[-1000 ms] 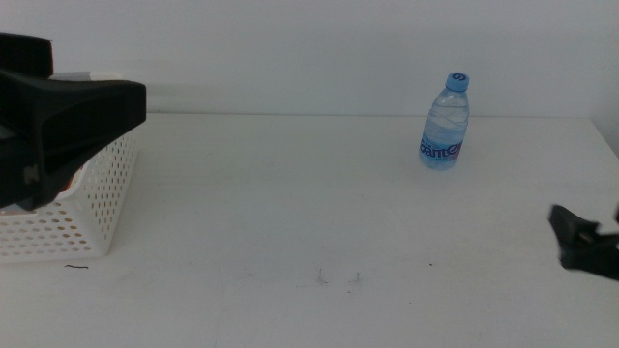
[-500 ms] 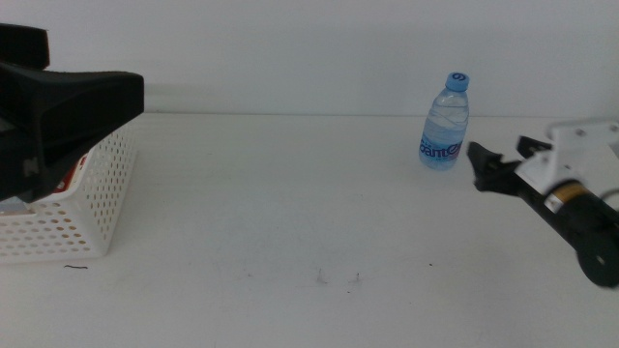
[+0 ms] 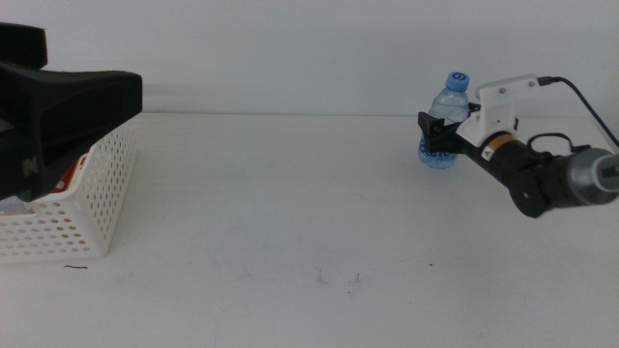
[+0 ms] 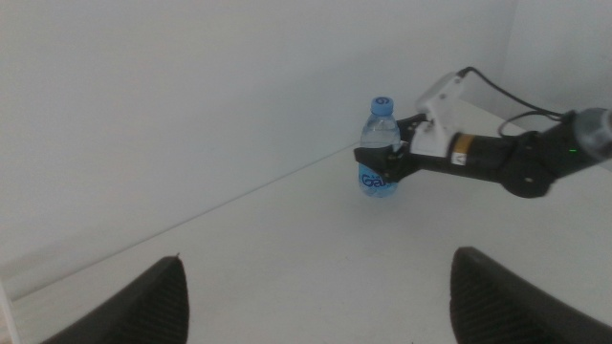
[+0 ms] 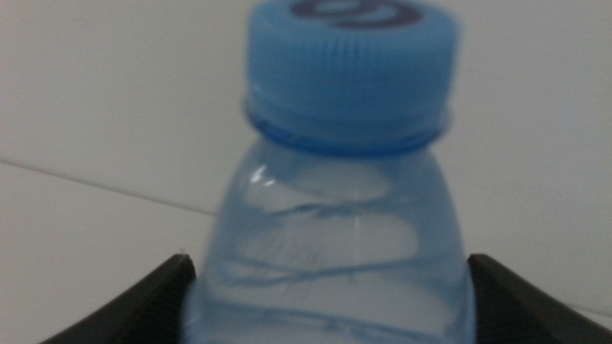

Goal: Use arms to grab the bottles and put them into the dustbin to the left of the table.

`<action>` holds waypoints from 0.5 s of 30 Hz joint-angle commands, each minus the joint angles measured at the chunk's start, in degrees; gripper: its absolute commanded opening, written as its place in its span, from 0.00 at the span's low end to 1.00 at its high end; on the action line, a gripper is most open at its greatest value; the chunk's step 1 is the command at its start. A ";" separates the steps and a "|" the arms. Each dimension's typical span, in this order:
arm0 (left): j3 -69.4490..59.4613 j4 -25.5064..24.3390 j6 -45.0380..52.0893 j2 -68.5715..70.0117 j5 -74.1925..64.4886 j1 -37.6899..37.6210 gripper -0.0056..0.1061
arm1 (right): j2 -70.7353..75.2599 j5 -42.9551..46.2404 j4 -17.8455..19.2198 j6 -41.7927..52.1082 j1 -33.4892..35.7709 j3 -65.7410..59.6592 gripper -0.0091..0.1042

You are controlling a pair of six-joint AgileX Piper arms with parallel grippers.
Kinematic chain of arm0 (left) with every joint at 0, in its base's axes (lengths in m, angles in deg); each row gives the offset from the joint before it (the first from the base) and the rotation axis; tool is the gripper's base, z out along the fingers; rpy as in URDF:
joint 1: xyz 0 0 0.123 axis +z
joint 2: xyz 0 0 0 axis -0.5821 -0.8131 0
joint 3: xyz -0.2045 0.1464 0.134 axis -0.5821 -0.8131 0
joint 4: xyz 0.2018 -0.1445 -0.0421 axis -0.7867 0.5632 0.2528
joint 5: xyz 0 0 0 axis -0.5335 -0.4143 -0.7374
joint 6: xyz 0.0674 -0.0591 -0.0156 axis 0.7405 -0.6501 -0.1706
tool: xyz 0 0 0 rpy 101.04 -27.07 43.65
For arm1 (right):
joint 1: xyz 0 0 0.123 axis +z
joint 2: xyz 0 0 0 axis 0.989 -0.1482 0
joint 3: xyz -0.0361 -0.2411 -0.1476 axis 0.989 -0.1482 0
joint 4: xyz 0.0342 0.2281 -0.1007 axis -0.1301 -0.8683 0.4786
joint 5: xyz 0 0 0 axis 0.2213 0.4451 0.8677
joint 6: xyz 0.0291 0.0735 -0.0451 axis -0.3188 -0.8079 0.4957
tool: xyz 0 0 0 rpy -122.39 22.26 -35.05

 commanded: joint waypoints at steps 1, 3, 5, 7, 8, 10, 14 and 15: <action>-0.24 -0.01 -0.61 0.23 0.82 -0.09 0.89 | -2.94 -3.60 0.52 0.20 -0.01 5.00 0.82; -0.24 -0.01 -0.61 0.23 0.82 -0.09 0.89 | -3.93 -9.27 2.26 0.20 0.21 8.63 0.65; -0.24 -0.01 -0.61 0.23 0.82 -0.09 0.89 | -3.58 -13.96 5.11 0.09 1.48 10.24 0.18; -0.24 -0.01 -0.61 0.23 0.82 -0.09 0.89 | -2.11 -14.32 5.63 -1.26 3.56 10.37 0.12; -0.24 -0.01 -0.61 0.23 0.82 -0.09 0.89 | -1.27 -13.75 5.75 -1.68 5.16 10.37 0.13; -0.24 -0.01 -0.61 0.23 0.82 -0.09 0.89 | 0.36 -13.54 5.73 -2.65 8.66 11.22 0.11; -0.24 -0.01 -0.61 0.23 0.82 -0.09 0.89 | -0.33 -13.54 5.96 -4.66 17.31 16.14 0.06; -0.24 -0.01 -0.61 0.23 0.82 -0.09 0.89 | -1.29 -13.66 5.96 -4.99 19.19 17.94 0.06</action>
